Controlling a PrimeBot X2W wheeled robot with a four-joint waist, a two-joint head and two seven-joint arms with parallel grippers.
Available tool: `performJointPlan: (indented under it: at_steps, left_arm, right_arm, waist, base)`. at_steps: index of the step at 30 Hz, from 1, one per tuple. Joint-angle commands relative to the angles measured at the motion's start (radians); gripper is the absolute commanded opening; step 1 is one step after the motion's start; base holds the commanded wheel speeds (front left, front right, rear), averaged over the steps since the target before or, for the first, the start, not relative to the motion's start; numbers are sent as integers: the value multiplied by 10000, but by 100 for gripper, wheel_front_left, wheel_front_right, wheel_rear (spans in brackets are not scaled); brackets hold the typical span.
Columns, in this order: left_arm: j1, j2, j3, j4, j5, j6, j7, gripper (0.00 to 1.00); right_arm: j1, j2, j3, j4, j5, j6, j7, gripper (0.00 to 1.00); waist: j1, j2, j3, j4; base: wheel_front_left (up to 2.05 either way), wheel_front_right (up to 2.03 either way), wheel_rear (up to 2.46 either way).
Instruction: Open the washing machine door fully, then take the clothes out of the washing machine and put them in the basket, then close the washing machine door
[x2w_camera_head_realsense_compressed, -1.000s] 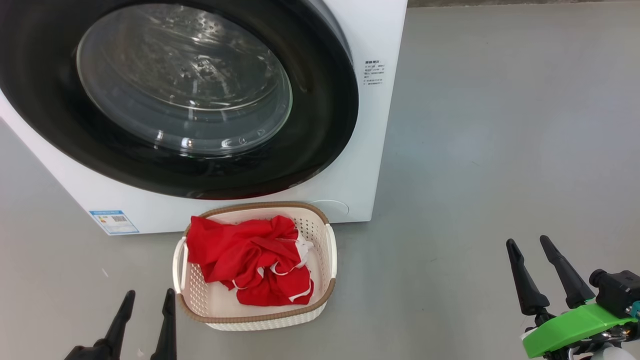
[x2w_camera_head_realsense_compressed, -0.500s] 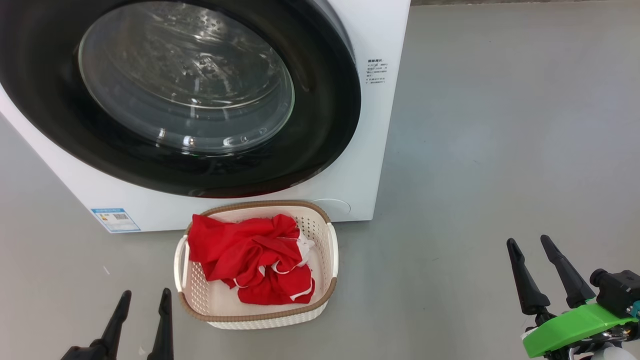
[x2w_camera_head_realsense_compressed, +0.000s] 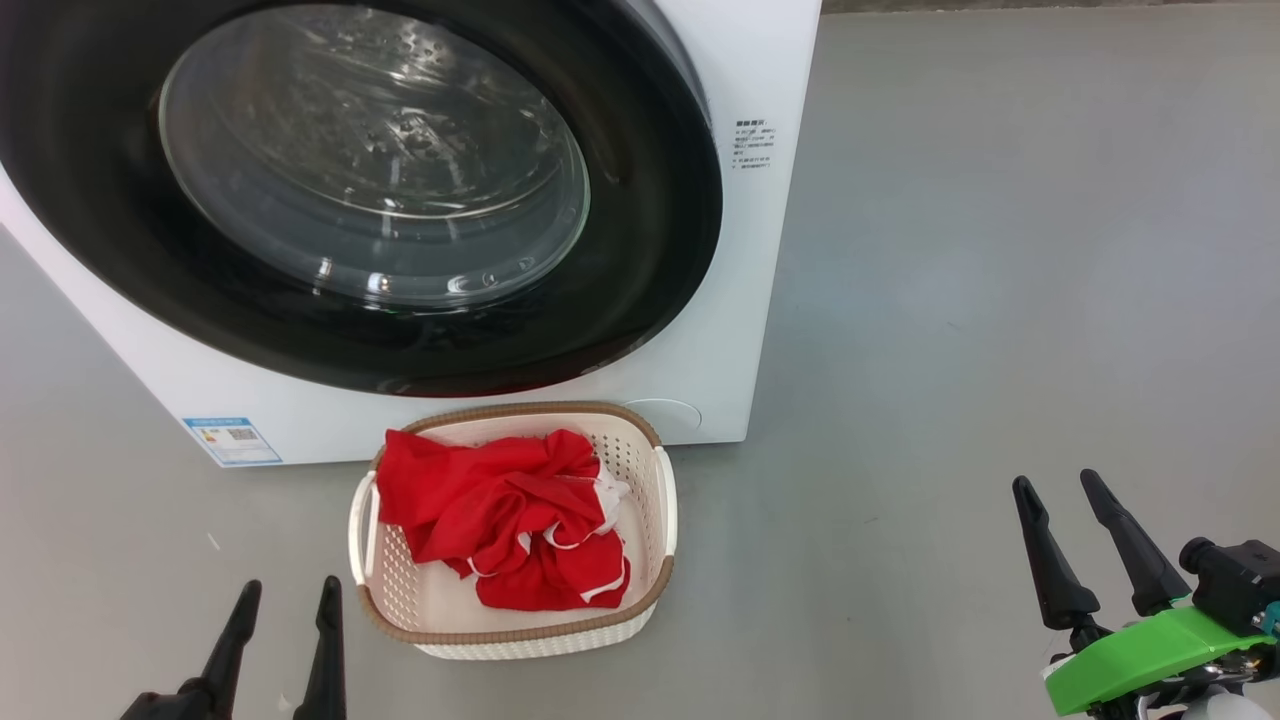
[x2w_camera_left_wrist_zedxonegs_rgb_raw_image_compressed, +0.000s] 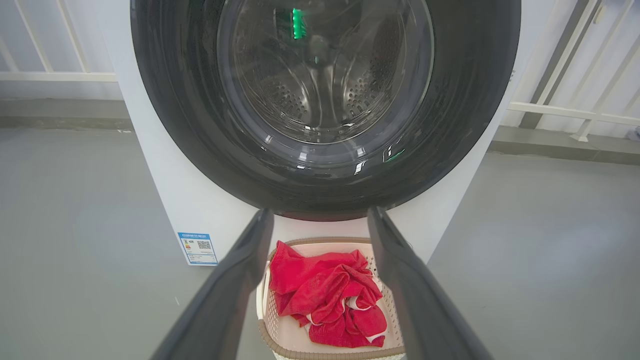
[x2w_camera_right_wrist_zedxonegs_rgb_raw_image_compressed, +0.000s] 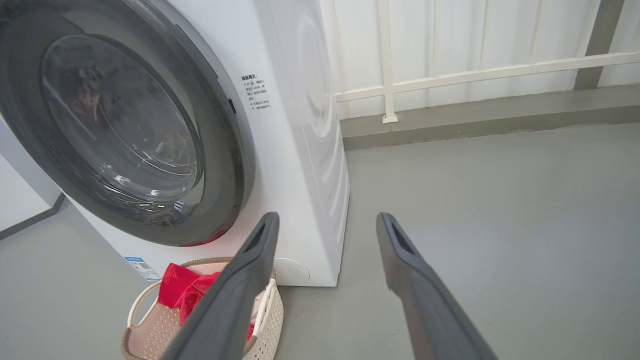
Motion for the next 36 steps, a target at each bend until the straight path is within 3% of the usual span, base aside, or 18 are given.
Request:
performJointPlan:
  at_steps: [1,13,14,22,26,36]
  left_arm:
    - [-134,138,340,-280,-42,-57,-122,100]
    - [-161,159,316,-301,-194,-57,-122,100]
    - [0,0,-8,4,-117,0,2,0]
    - [-6,-209,-29,686,-383,10,116,0]
    - [-35,-203,-23,662,-833,8,234,0]
    - [-147,-189,-14,635,-1956,2,511,0]
  right_arm:
    - [67,-202,152,-256,-95,-36,-55,100]
    - [50,-192,156,-281,-94,-36,-55,100]
    - [12,2,4,-16,0,0,2,0]
    - [26,476,148,640,229,1,78,0]
    - [18,507,93,592,582,0,187,0]
    - [-48,588,-43,515,1457,-3,464,0]
  waist:
    - [0,0,-2,1]
    - [0,0,56,-1]
    - [0,0,57,-1]
    - [1,0,48,-1]
    - [22,0,-2,9]
    - [0,0,-41,25]
  base:
    - [0,0,0]
    - [0,0,0]
    - [0,0,0]
    - [0,0,0]
    - [0,0,0]
    - [0,0,0]
